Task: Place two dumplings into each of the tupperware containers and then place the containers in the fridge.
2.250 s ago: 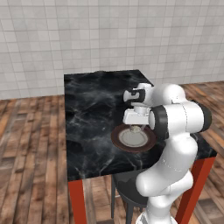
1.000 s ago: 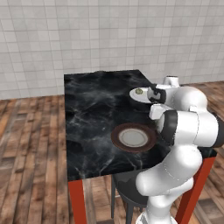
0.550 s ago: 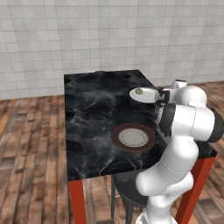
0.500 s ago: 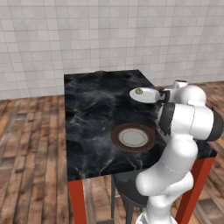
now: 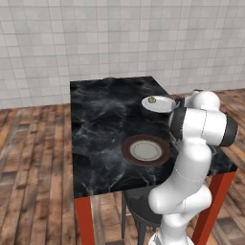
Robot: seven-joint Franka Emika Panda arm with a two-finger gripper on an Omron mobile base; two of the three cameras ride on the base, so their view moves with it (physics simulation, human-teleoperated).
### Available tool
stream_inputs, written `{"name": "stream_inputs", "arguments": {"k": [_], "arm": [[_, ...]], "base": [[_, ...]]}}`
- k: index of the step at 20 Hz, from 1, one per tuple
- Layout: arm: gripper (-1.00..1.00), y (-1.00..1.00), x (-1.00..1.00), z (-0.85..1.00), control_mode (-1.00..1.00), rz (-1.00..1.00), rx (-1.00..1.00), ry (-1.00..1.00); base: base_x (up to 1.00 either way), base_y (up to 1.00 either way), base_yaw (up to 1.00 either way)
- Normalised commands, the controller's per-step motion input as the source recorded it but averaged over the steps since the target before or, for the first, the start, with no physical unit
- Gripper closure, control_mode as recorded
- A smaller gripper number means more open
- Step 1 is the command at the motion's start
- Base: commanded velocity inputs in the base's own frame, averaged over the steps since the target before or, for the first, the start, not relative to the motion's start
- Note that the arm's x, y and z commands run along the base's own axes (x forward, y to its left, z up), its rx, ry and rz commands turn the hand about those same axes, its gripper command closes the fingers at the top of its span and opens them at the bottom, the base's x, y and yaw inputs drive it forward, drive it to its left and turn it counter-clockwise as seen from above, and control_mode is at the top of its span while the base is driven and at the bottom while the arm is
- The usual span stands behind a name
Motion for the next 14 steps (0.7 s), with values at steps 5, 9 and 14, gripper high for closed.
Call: {"name": "stream_inputs", "arguments": {"k": [5,9,14], "arm": [[-1.0,0.0,0.11,-0.35,-1.0,0.0,0.0,0.0],[-1.0,0.0,0.19,-0.1,-1.0,0.0,0.0,-0.03],[-1.0,-0.02,0.03,0.09,-1.0,0.0,0.0,-0.02]], "base": [[0.0,0.0,0.0],[0.0,0.0,0.0],[0.0,0.0,0.0]]}}
